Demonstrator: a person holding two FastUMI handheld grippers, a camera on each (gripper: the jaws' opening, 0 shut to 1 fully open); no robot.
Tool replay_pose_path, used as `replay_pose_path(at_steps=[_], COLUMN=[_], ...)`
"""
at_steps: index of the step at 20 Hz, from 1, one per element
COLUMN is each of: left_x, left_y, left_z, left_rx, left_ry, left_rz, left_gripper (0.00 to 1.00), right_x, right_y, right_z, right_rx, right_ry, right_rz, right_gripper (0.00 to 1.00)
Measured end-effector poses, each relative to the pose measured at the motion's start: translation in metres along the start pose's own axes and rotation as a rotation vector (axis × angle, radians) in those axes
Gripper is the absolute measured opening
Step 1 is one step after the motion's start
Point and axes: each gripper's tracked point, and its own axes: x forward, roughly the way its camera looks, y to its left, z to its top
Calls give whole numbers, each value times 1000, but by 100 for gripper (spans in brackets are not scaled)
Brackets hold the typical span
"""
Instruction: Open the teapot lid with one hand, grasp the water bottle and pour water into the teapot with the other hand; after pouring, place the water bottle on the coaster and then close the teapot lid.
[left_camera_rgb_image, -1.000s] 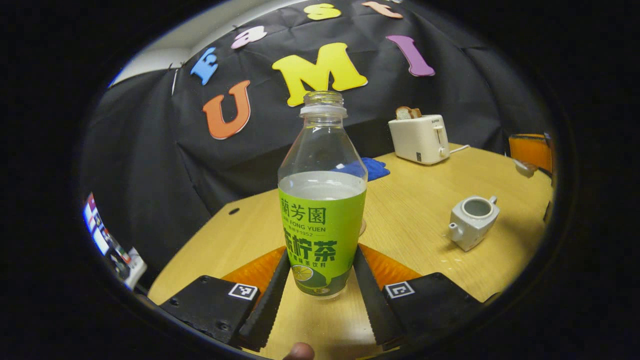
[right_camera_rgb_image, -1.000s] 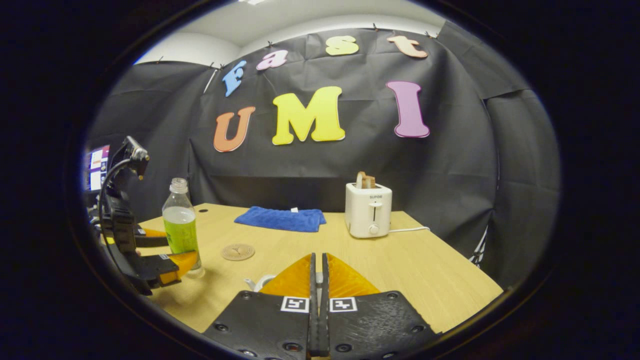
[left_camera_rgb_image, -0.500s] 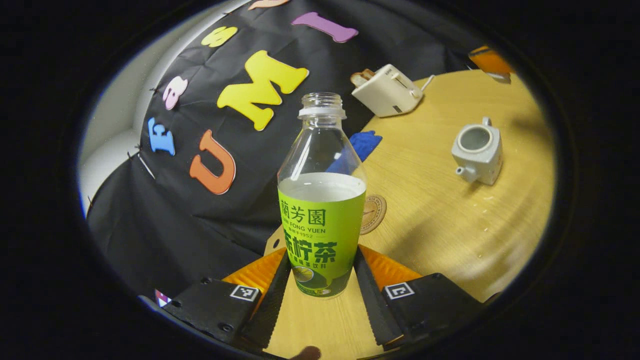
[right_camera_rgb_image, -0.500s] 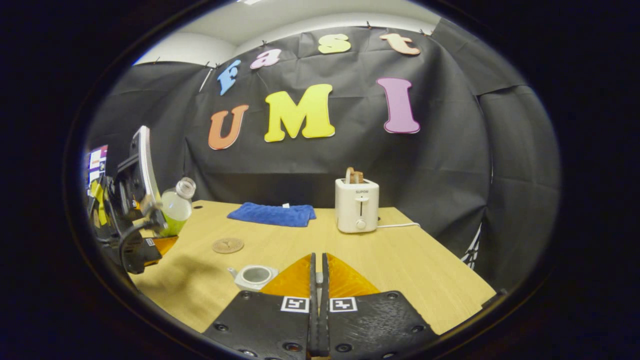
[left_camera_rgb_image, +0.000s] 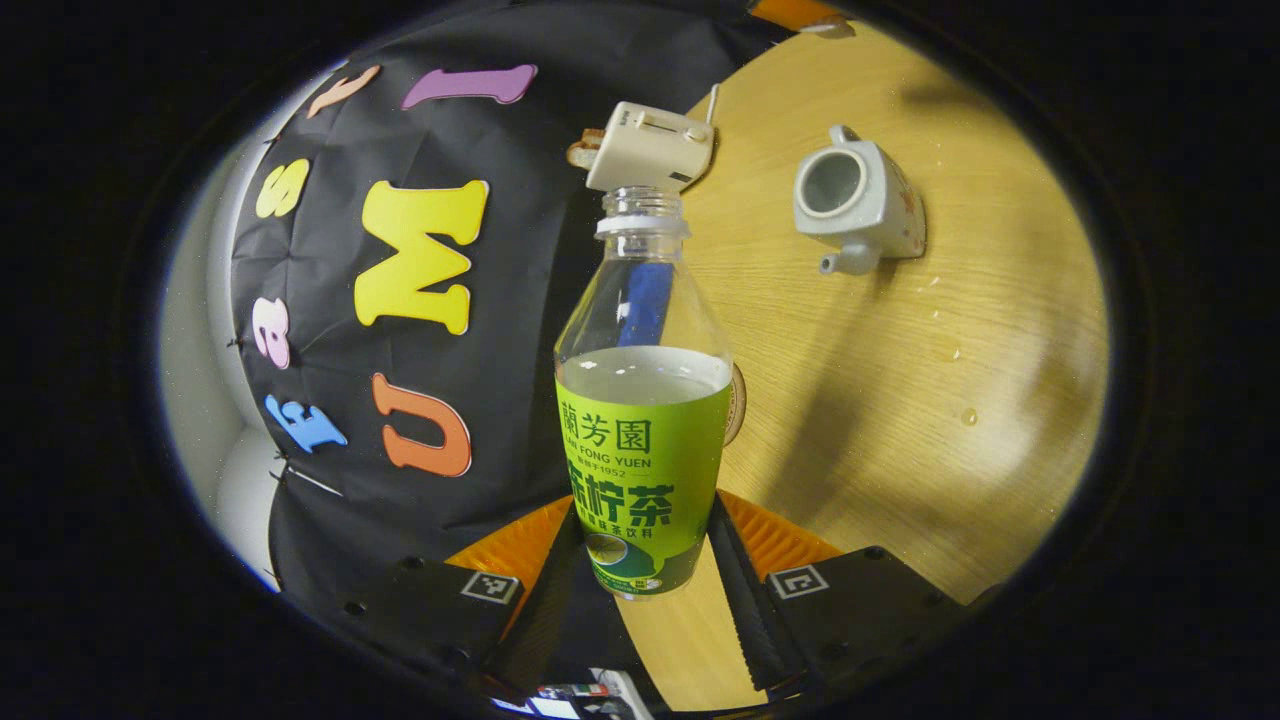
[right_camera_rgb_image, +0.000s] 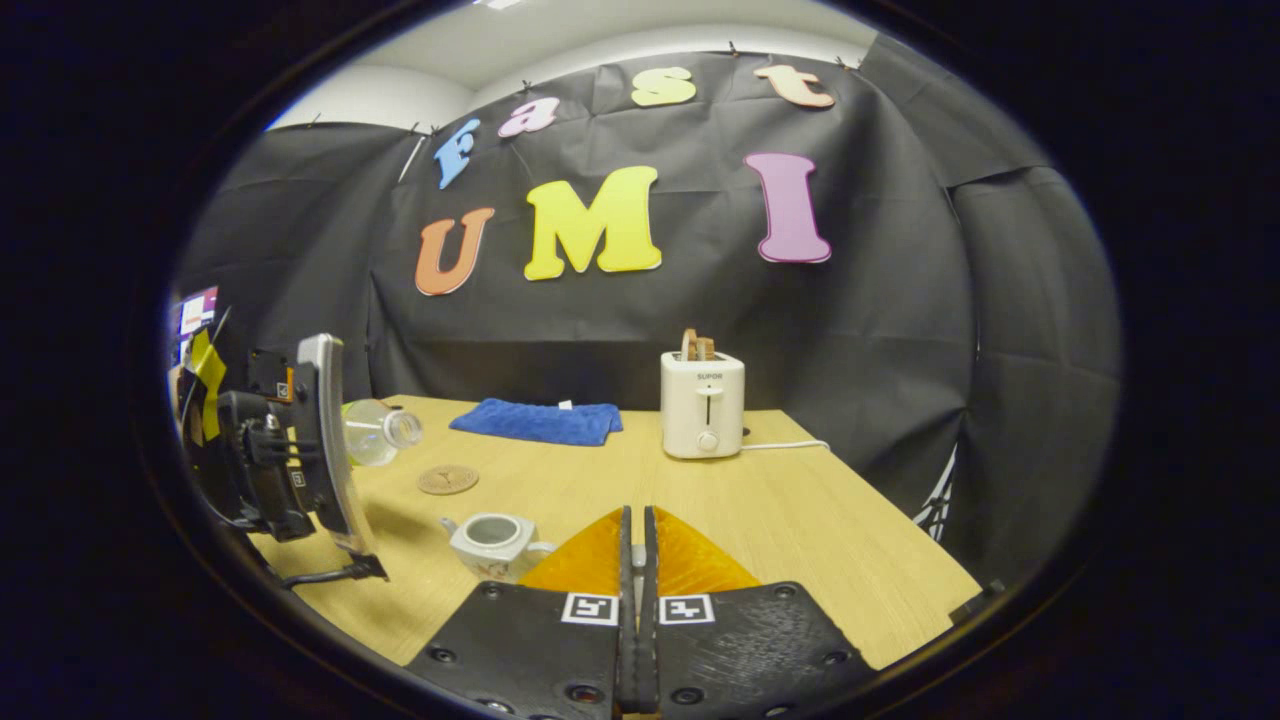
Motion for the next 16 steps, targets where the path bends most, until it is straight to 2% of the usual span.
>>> replay_pose_path(at_steps=[3, 7, 16], left_x=[0, 3, 3], left_y=[3, 4, 3], left_z=[8, 14, 31], left_rx=[116, 215, 357], left_ry=[10, 24, 31], left_rz=[-7, -9, -3], left_gripper=[76, 76, 76], right_x=[-2, -4, -5], right_y=[-7, -12, -21], right_z=[-1, -6, -14], right_rx=[0, -1, 23], right_ry=[-1, 7, 15], right_rz=[-10, -9, -15], right_gripper=[0, 0, 0])
